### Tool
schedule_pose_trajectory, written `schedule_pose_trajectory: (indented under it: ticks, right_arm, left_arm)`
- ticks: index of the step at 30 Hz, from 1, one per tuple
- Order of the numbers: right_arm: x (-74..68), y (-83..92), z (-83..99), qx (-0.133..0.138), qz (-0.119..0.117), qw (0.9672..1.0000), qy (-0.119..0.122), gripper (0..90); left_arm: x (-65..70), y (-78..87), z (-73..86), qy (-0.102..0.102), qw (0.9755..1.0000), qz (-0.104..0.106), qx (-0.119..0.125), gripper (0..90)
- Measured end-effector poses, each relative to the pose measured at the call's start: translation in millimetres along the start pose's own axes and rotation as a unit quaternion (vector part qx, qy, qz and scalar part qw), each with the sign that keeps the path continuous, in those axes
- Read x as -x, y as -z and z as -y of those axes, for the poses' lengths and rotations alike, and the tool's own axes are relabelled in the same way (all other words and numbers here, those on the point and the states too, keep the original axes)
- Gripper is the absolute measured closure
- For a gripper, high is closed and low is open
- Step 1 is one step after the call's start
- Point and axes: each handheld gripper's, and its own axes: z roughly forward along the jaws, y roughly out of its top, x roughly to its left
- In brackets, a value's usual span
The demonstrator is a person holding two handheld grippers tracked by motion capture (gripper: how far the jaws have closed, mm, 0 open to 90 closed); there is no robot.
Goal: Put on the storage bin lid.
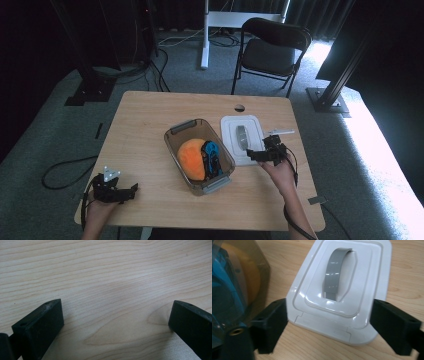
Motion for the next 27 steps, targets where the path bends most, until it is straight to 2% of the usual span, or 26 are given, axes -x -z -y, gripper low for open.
schedule_pose_trajectory:
  ticks: [10,14,22,27]
  right_arm:
    - [-6.6,-19.3,2.2,-0.002,0.018,0.9996,0.02,12.8]
    - [-5.6,-25.4,-0.4,-0.001,0.034,0.9994,0.011,12.8]
    - [-5.9,-38.2,-5.3,0.002,0.047,0.9989,0.002,13.0]
    - [-8.8,-49.2,-7.6,-0.003,0.049,0.9988,0.006,17.5]
  left_arm:
    - [0.0,0.0,0.0,0.0,1.0,0.0,0.0,0.3]
    - [0.0,0.0,0.0,0.0,1.0,0.0,0.0,0.2]
    - [0.0,0.0,0.0,0.0,1.0,0.0,0.0,0.3]
    - [0.0,0.0,0.0,0.0,1.0,0.0,0.0,0.3]
